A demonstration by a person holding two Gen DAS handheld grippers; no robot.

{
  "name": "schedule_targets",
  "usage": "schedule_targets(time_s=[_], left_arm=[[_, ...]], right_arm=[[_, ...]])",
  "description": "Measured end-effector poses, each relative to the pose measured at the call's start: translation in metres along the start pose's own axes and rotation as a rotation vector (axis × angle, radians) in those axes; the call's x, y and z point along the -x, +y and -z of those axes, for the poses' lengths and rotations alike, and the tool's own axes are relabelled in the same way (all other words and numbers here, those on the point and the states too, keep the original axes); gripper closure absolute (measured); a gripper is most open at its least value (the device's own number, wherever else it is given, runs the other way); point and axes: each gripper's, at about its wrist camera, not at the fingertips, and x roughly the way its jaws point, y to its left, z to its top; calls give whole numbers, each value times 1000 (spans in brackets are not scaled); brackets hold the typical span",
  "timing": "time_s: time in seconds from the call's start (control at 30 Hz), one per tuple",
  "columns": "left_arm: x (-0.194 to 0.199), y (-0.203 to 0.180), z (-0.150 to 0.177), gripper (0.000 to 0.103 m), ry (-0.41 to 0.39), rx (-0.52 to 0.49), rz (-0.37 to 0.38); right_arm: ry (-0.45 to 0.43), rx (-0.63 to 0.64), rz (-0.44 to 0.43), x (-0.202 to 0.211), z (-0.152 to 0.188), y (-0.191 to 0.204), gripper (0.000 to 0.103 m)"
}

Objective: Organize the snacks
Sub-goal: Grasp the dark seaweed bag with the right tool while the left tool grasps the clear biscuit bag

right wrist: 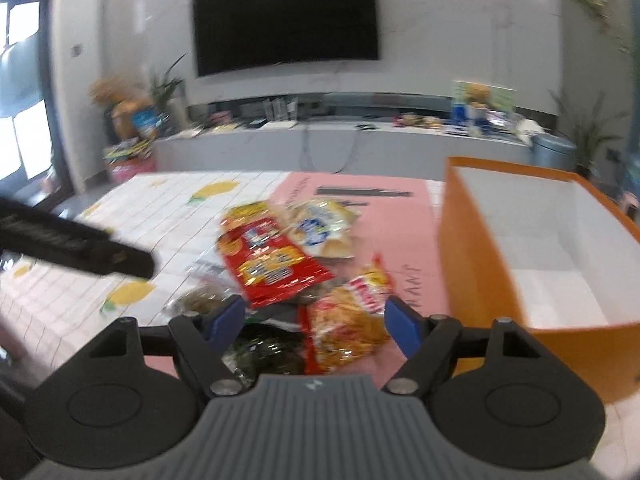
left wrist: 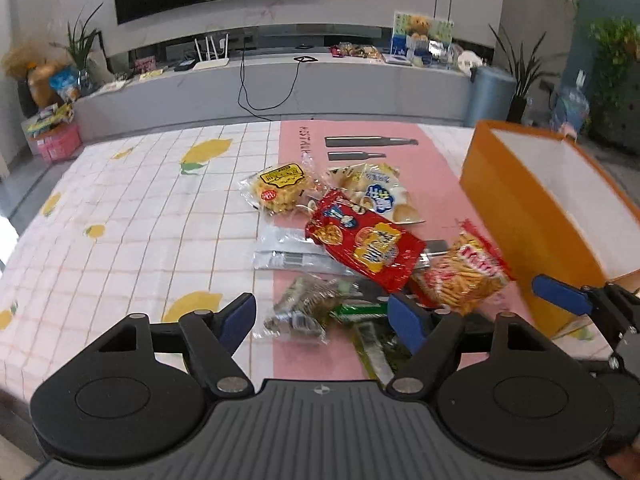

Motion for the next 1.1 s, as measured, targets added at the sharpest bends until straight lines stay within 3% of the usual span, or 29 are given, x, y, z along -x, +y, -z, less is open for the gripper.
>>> schedule_targets(time_s=[0.2, 0.33, 0.43, 0.57, 0.67, 0.77, 0.9, 1.1], left_arm=[[-40, 1, 1, 27, 74, -71, -14], [-61, 10, 5, 27, 82, -50, -29], [-76, 17, 8, 27, 90, -43, -22], [-91, 24, 15, 27, 116, -36, -4], [-103, 33, 19, 22, 136, 23, 9], [-107, 38, 19, 24, 159, 76, 39], [-108, 36, 21, 32, 140, 83, 20], [-111, 29, 17, 36, 150, 30, -1]], right_arm=[[117, 110, 27, -42, 12, 19, 31], [185, 71, 18, -63, 18, 18, 31], [207, 57, 8, -73, 22, 19, 30], [204, 45, 4, -81, 25, 21, 21], [183, 39, -4, -83, 27, 21, 20], [173, 27, -14, -82, 29, 18, 25], [157, 52, -11, -79, 29, 20, 45], [150, 53, 6, -74, 32, 22, 49]])
